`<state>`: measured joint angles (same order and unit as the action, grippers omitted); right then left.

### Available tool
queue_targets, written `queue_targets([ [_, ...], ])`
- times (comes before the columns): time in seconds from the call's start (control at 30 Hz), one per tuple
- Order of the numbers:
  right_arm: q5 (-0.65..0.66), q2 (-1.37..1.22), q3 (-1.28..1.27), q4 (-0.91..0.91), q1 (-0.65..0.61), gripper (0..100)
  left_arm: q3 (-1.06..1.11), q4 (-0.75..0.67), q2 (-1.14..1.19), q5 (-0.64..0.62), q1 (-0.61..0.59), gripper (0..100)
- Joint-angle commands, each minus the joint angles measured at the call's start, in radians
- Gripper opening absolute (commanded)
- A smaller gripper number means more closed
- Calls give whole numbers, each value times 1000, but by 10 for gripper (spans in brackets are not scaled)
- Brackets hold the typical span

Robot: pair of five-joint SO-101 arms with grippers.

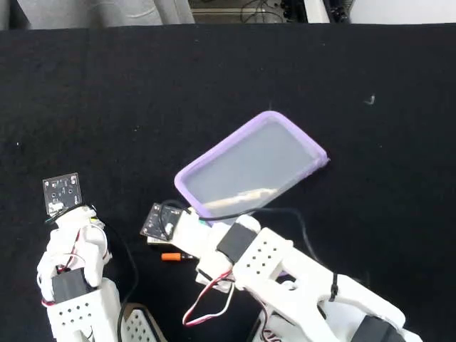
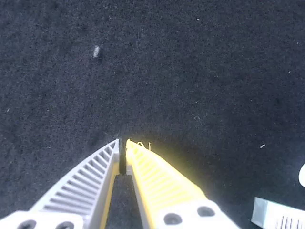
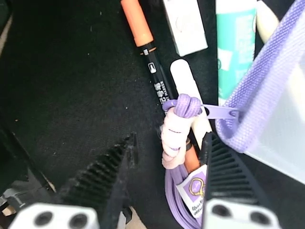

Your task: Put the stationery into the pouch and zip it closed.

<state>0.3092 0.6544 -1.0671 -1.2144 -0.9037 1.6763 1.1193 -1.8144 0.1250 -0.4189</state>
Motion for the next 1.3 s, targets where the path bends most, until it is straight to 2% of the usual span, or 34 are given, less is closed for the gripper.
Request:
queue_targets([
  [0.0,8,-2,-24,61,-9,219,24,-20,-2,11,-12,33],
  [0.33,8,-12,-28,77,-9,219,24,-20,-2,11,-12,33],
  [0.57,17,-236,87,51,44,217,24,-20,-2,11,-12,33],
  [0.63,17,-295,125,51,68,192,24,-20,-2,11,-12,33],
  [0.83,17,-305,147,57,72,30,24,-20,-2,11,-12,33],
  [1.27,18,-251,136,51,77,10,24,-20,-2,11,-12,33],
])
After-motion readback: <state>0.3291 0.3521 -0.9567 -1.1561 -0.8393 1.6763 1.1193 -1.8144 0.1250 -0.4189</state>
